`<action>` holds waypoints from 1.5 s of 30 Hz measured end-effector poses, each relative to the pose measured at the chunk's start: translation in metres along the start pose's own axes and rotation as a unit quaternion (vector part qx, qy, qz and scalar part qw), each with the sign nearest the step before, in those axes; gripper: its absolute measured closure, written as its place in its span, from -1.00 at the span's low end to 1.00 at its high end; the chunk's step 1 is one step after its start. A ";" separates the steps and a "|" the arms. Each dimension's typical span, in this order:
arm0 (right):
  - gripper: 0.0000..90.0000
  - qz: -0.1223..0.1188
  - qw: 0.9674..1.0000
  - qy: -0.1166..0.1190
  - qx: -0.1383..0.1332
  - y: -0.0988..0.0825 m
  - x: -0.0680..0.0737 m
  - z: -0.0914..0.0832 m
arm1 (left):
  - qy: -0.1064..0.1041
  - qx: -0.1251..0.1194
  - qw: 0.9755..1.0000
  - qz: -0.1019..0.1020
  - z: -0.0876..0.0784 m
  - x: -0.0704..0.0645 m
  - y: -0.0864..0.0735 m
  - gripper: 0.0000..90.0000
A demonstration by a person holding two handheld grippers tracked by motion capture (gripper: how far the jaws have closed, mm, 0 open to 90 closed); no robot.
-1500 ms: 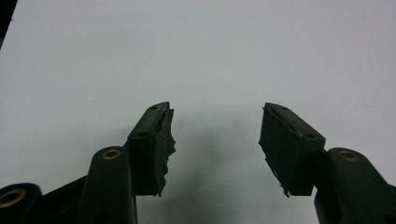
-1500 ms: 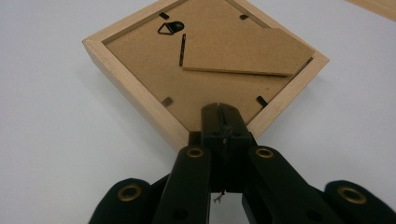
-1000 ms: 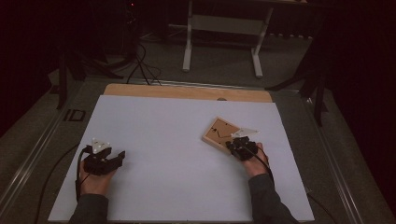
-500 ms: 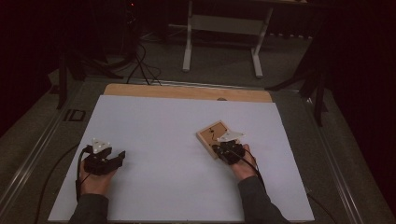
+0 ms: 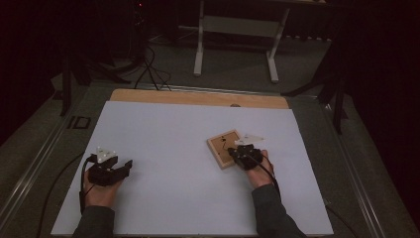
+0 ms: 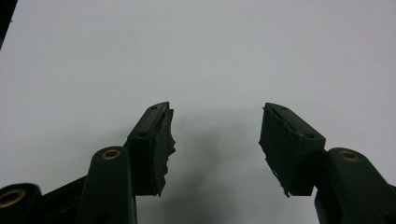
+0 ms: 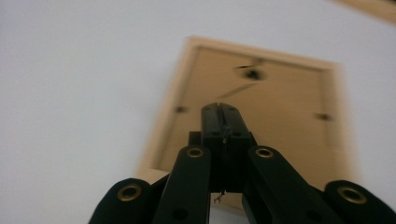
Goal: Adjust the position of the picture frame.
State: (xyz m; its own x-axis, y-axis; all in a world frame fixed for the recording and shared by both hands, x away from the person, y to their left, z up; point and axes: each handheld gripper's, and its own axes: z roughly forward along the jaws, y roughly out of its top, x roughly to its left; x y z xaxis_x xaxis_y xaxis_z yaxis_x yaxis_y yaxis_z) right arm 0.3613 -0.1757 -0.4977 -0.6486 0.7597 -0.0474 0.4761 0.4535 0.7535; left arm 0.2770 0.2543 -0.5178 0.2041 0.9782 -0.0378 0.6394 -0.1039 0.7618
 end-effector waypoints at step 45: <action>1.00 0.067 0.996 -0.046 0.026 -0.034 -0.036 -0.006 | -0.001 0.001 1.000 0.001 0.000 -0.001 0.000 -0.04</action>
State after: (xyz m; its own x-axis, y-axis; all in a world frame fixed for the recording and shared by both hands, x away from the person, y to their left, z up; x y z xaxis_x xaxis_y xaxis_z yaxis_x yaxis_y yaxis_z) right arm 0.3648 -0.2211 -0.5182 -0.5207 0.8537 -0.0112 0.5858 0.3668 0.7227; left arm 0.2766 0.2537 -0.5174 0.2070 0.9776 -0.0369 0.6397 -0.1067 0.7611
